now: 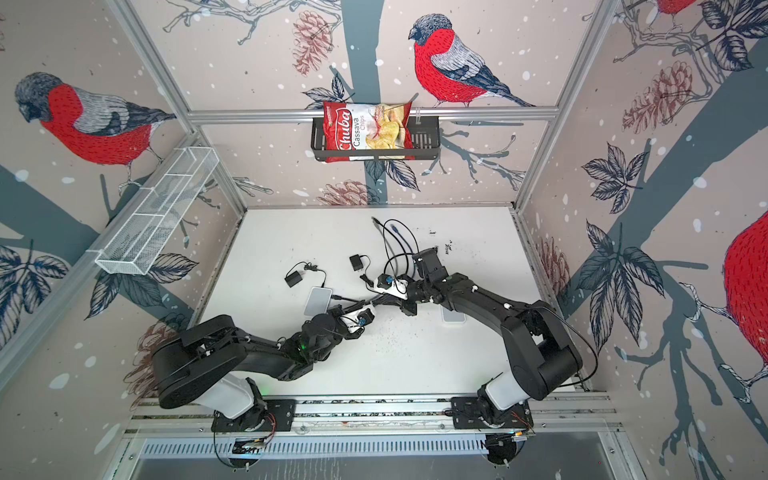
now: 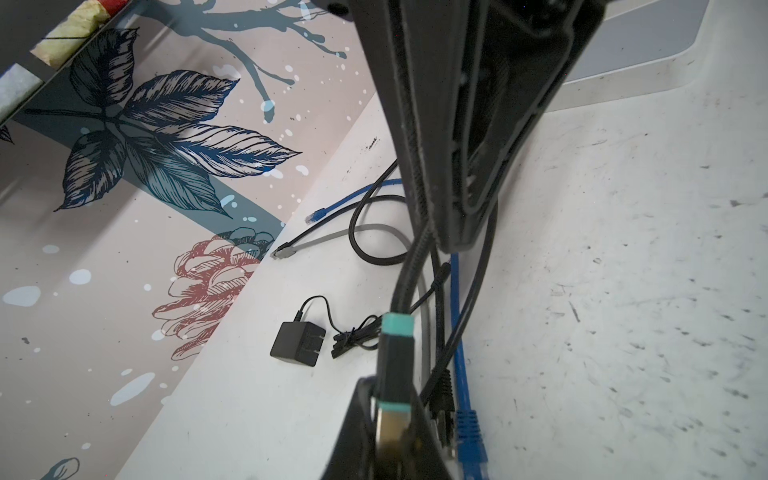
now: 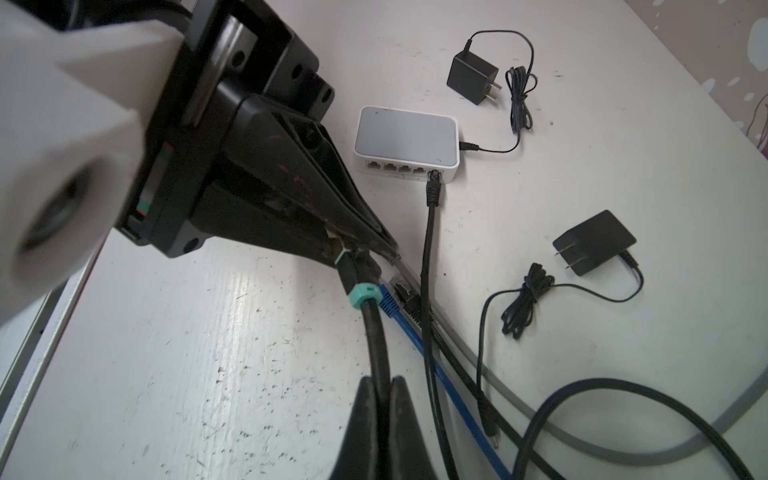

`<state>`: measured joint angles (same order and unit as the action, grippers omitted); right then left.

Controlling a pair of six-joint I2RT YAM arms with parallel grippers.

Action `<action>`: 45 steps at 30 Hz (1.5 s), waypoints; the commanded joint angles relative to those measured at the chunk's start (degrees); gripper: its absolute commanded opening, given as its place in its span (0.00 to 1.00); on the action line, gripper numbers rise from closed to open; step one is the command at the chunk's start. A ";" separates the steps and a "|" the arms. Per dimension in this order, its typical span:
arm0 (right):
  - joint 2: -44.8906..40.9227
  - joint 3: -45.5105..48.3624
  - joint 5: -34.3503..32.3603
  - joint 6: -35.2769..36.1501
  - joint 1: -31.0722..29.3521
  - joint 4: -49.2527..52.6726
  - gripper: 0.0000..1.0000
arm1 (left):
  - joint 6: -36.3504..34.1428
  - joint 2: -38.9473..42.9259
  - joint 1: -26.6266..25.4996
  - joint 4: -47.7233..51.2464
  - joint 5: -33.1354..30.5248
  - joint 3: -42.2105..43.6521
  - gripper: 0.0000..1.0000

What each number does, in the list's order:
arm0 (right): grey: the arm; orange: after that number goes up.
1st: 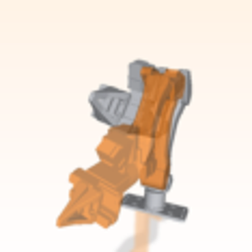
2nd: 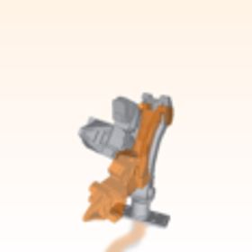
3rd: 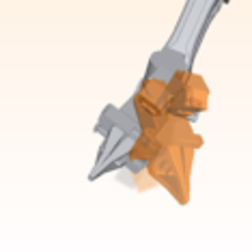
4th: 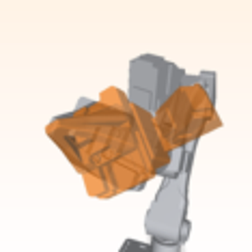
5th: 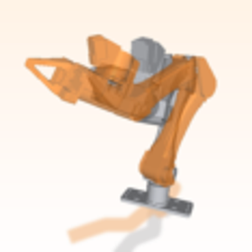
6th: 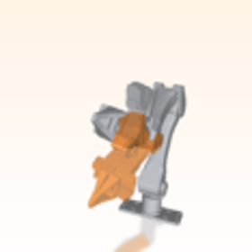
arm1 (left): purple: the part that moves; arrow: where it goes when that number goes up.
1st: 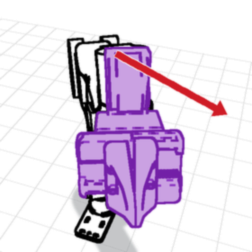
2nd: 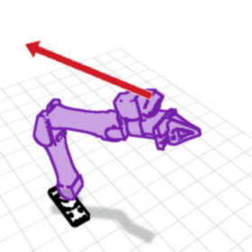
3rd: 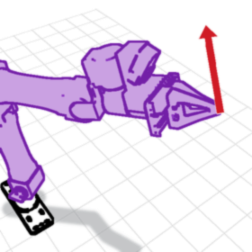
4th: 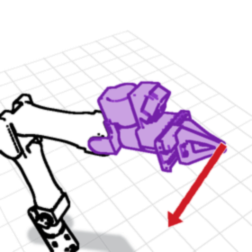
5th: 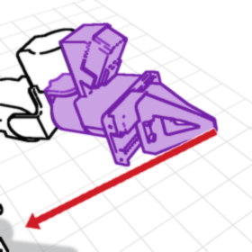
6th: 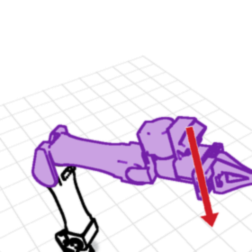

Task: Insert the plug into the switch port
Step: 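Bring right gripper to the green-banded plug held by left gripper and grasp it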

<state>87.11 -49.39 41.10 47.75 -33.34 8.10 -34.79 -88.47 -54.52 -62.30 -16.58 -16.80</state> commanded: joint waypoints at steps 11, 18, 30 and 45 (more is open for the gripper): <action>-6.69 7.53 -12.03 -0.47 -0.85 -12.33 0.01 | 10.79 7.15 2.66 -5.64 3.03 2.73 0.97; -10.70 11.15 -18.20 3.34 -1.11 -16.84 0.02 | 21.94 14.59 9.41 22.21 17.82 -5.96 0.97; -15.05 15.14 -23.69 8.83 -1.94 -19.64 0.02 | 29.82 13.66 21.34 41.69 46.66 -16.54 0.74; -15.09 15.81 -21.77 9.72 -2.54 -21.16 0.02 | 26.28 0.57 22.46 46.99 59.01 -26.24 0.49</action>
<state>72.34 -33.52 18.61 57.01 -35.64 -10.92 -6.92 -87.57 -32.18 -14.76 40.42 -43.20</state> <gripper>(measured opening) 0.081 0.502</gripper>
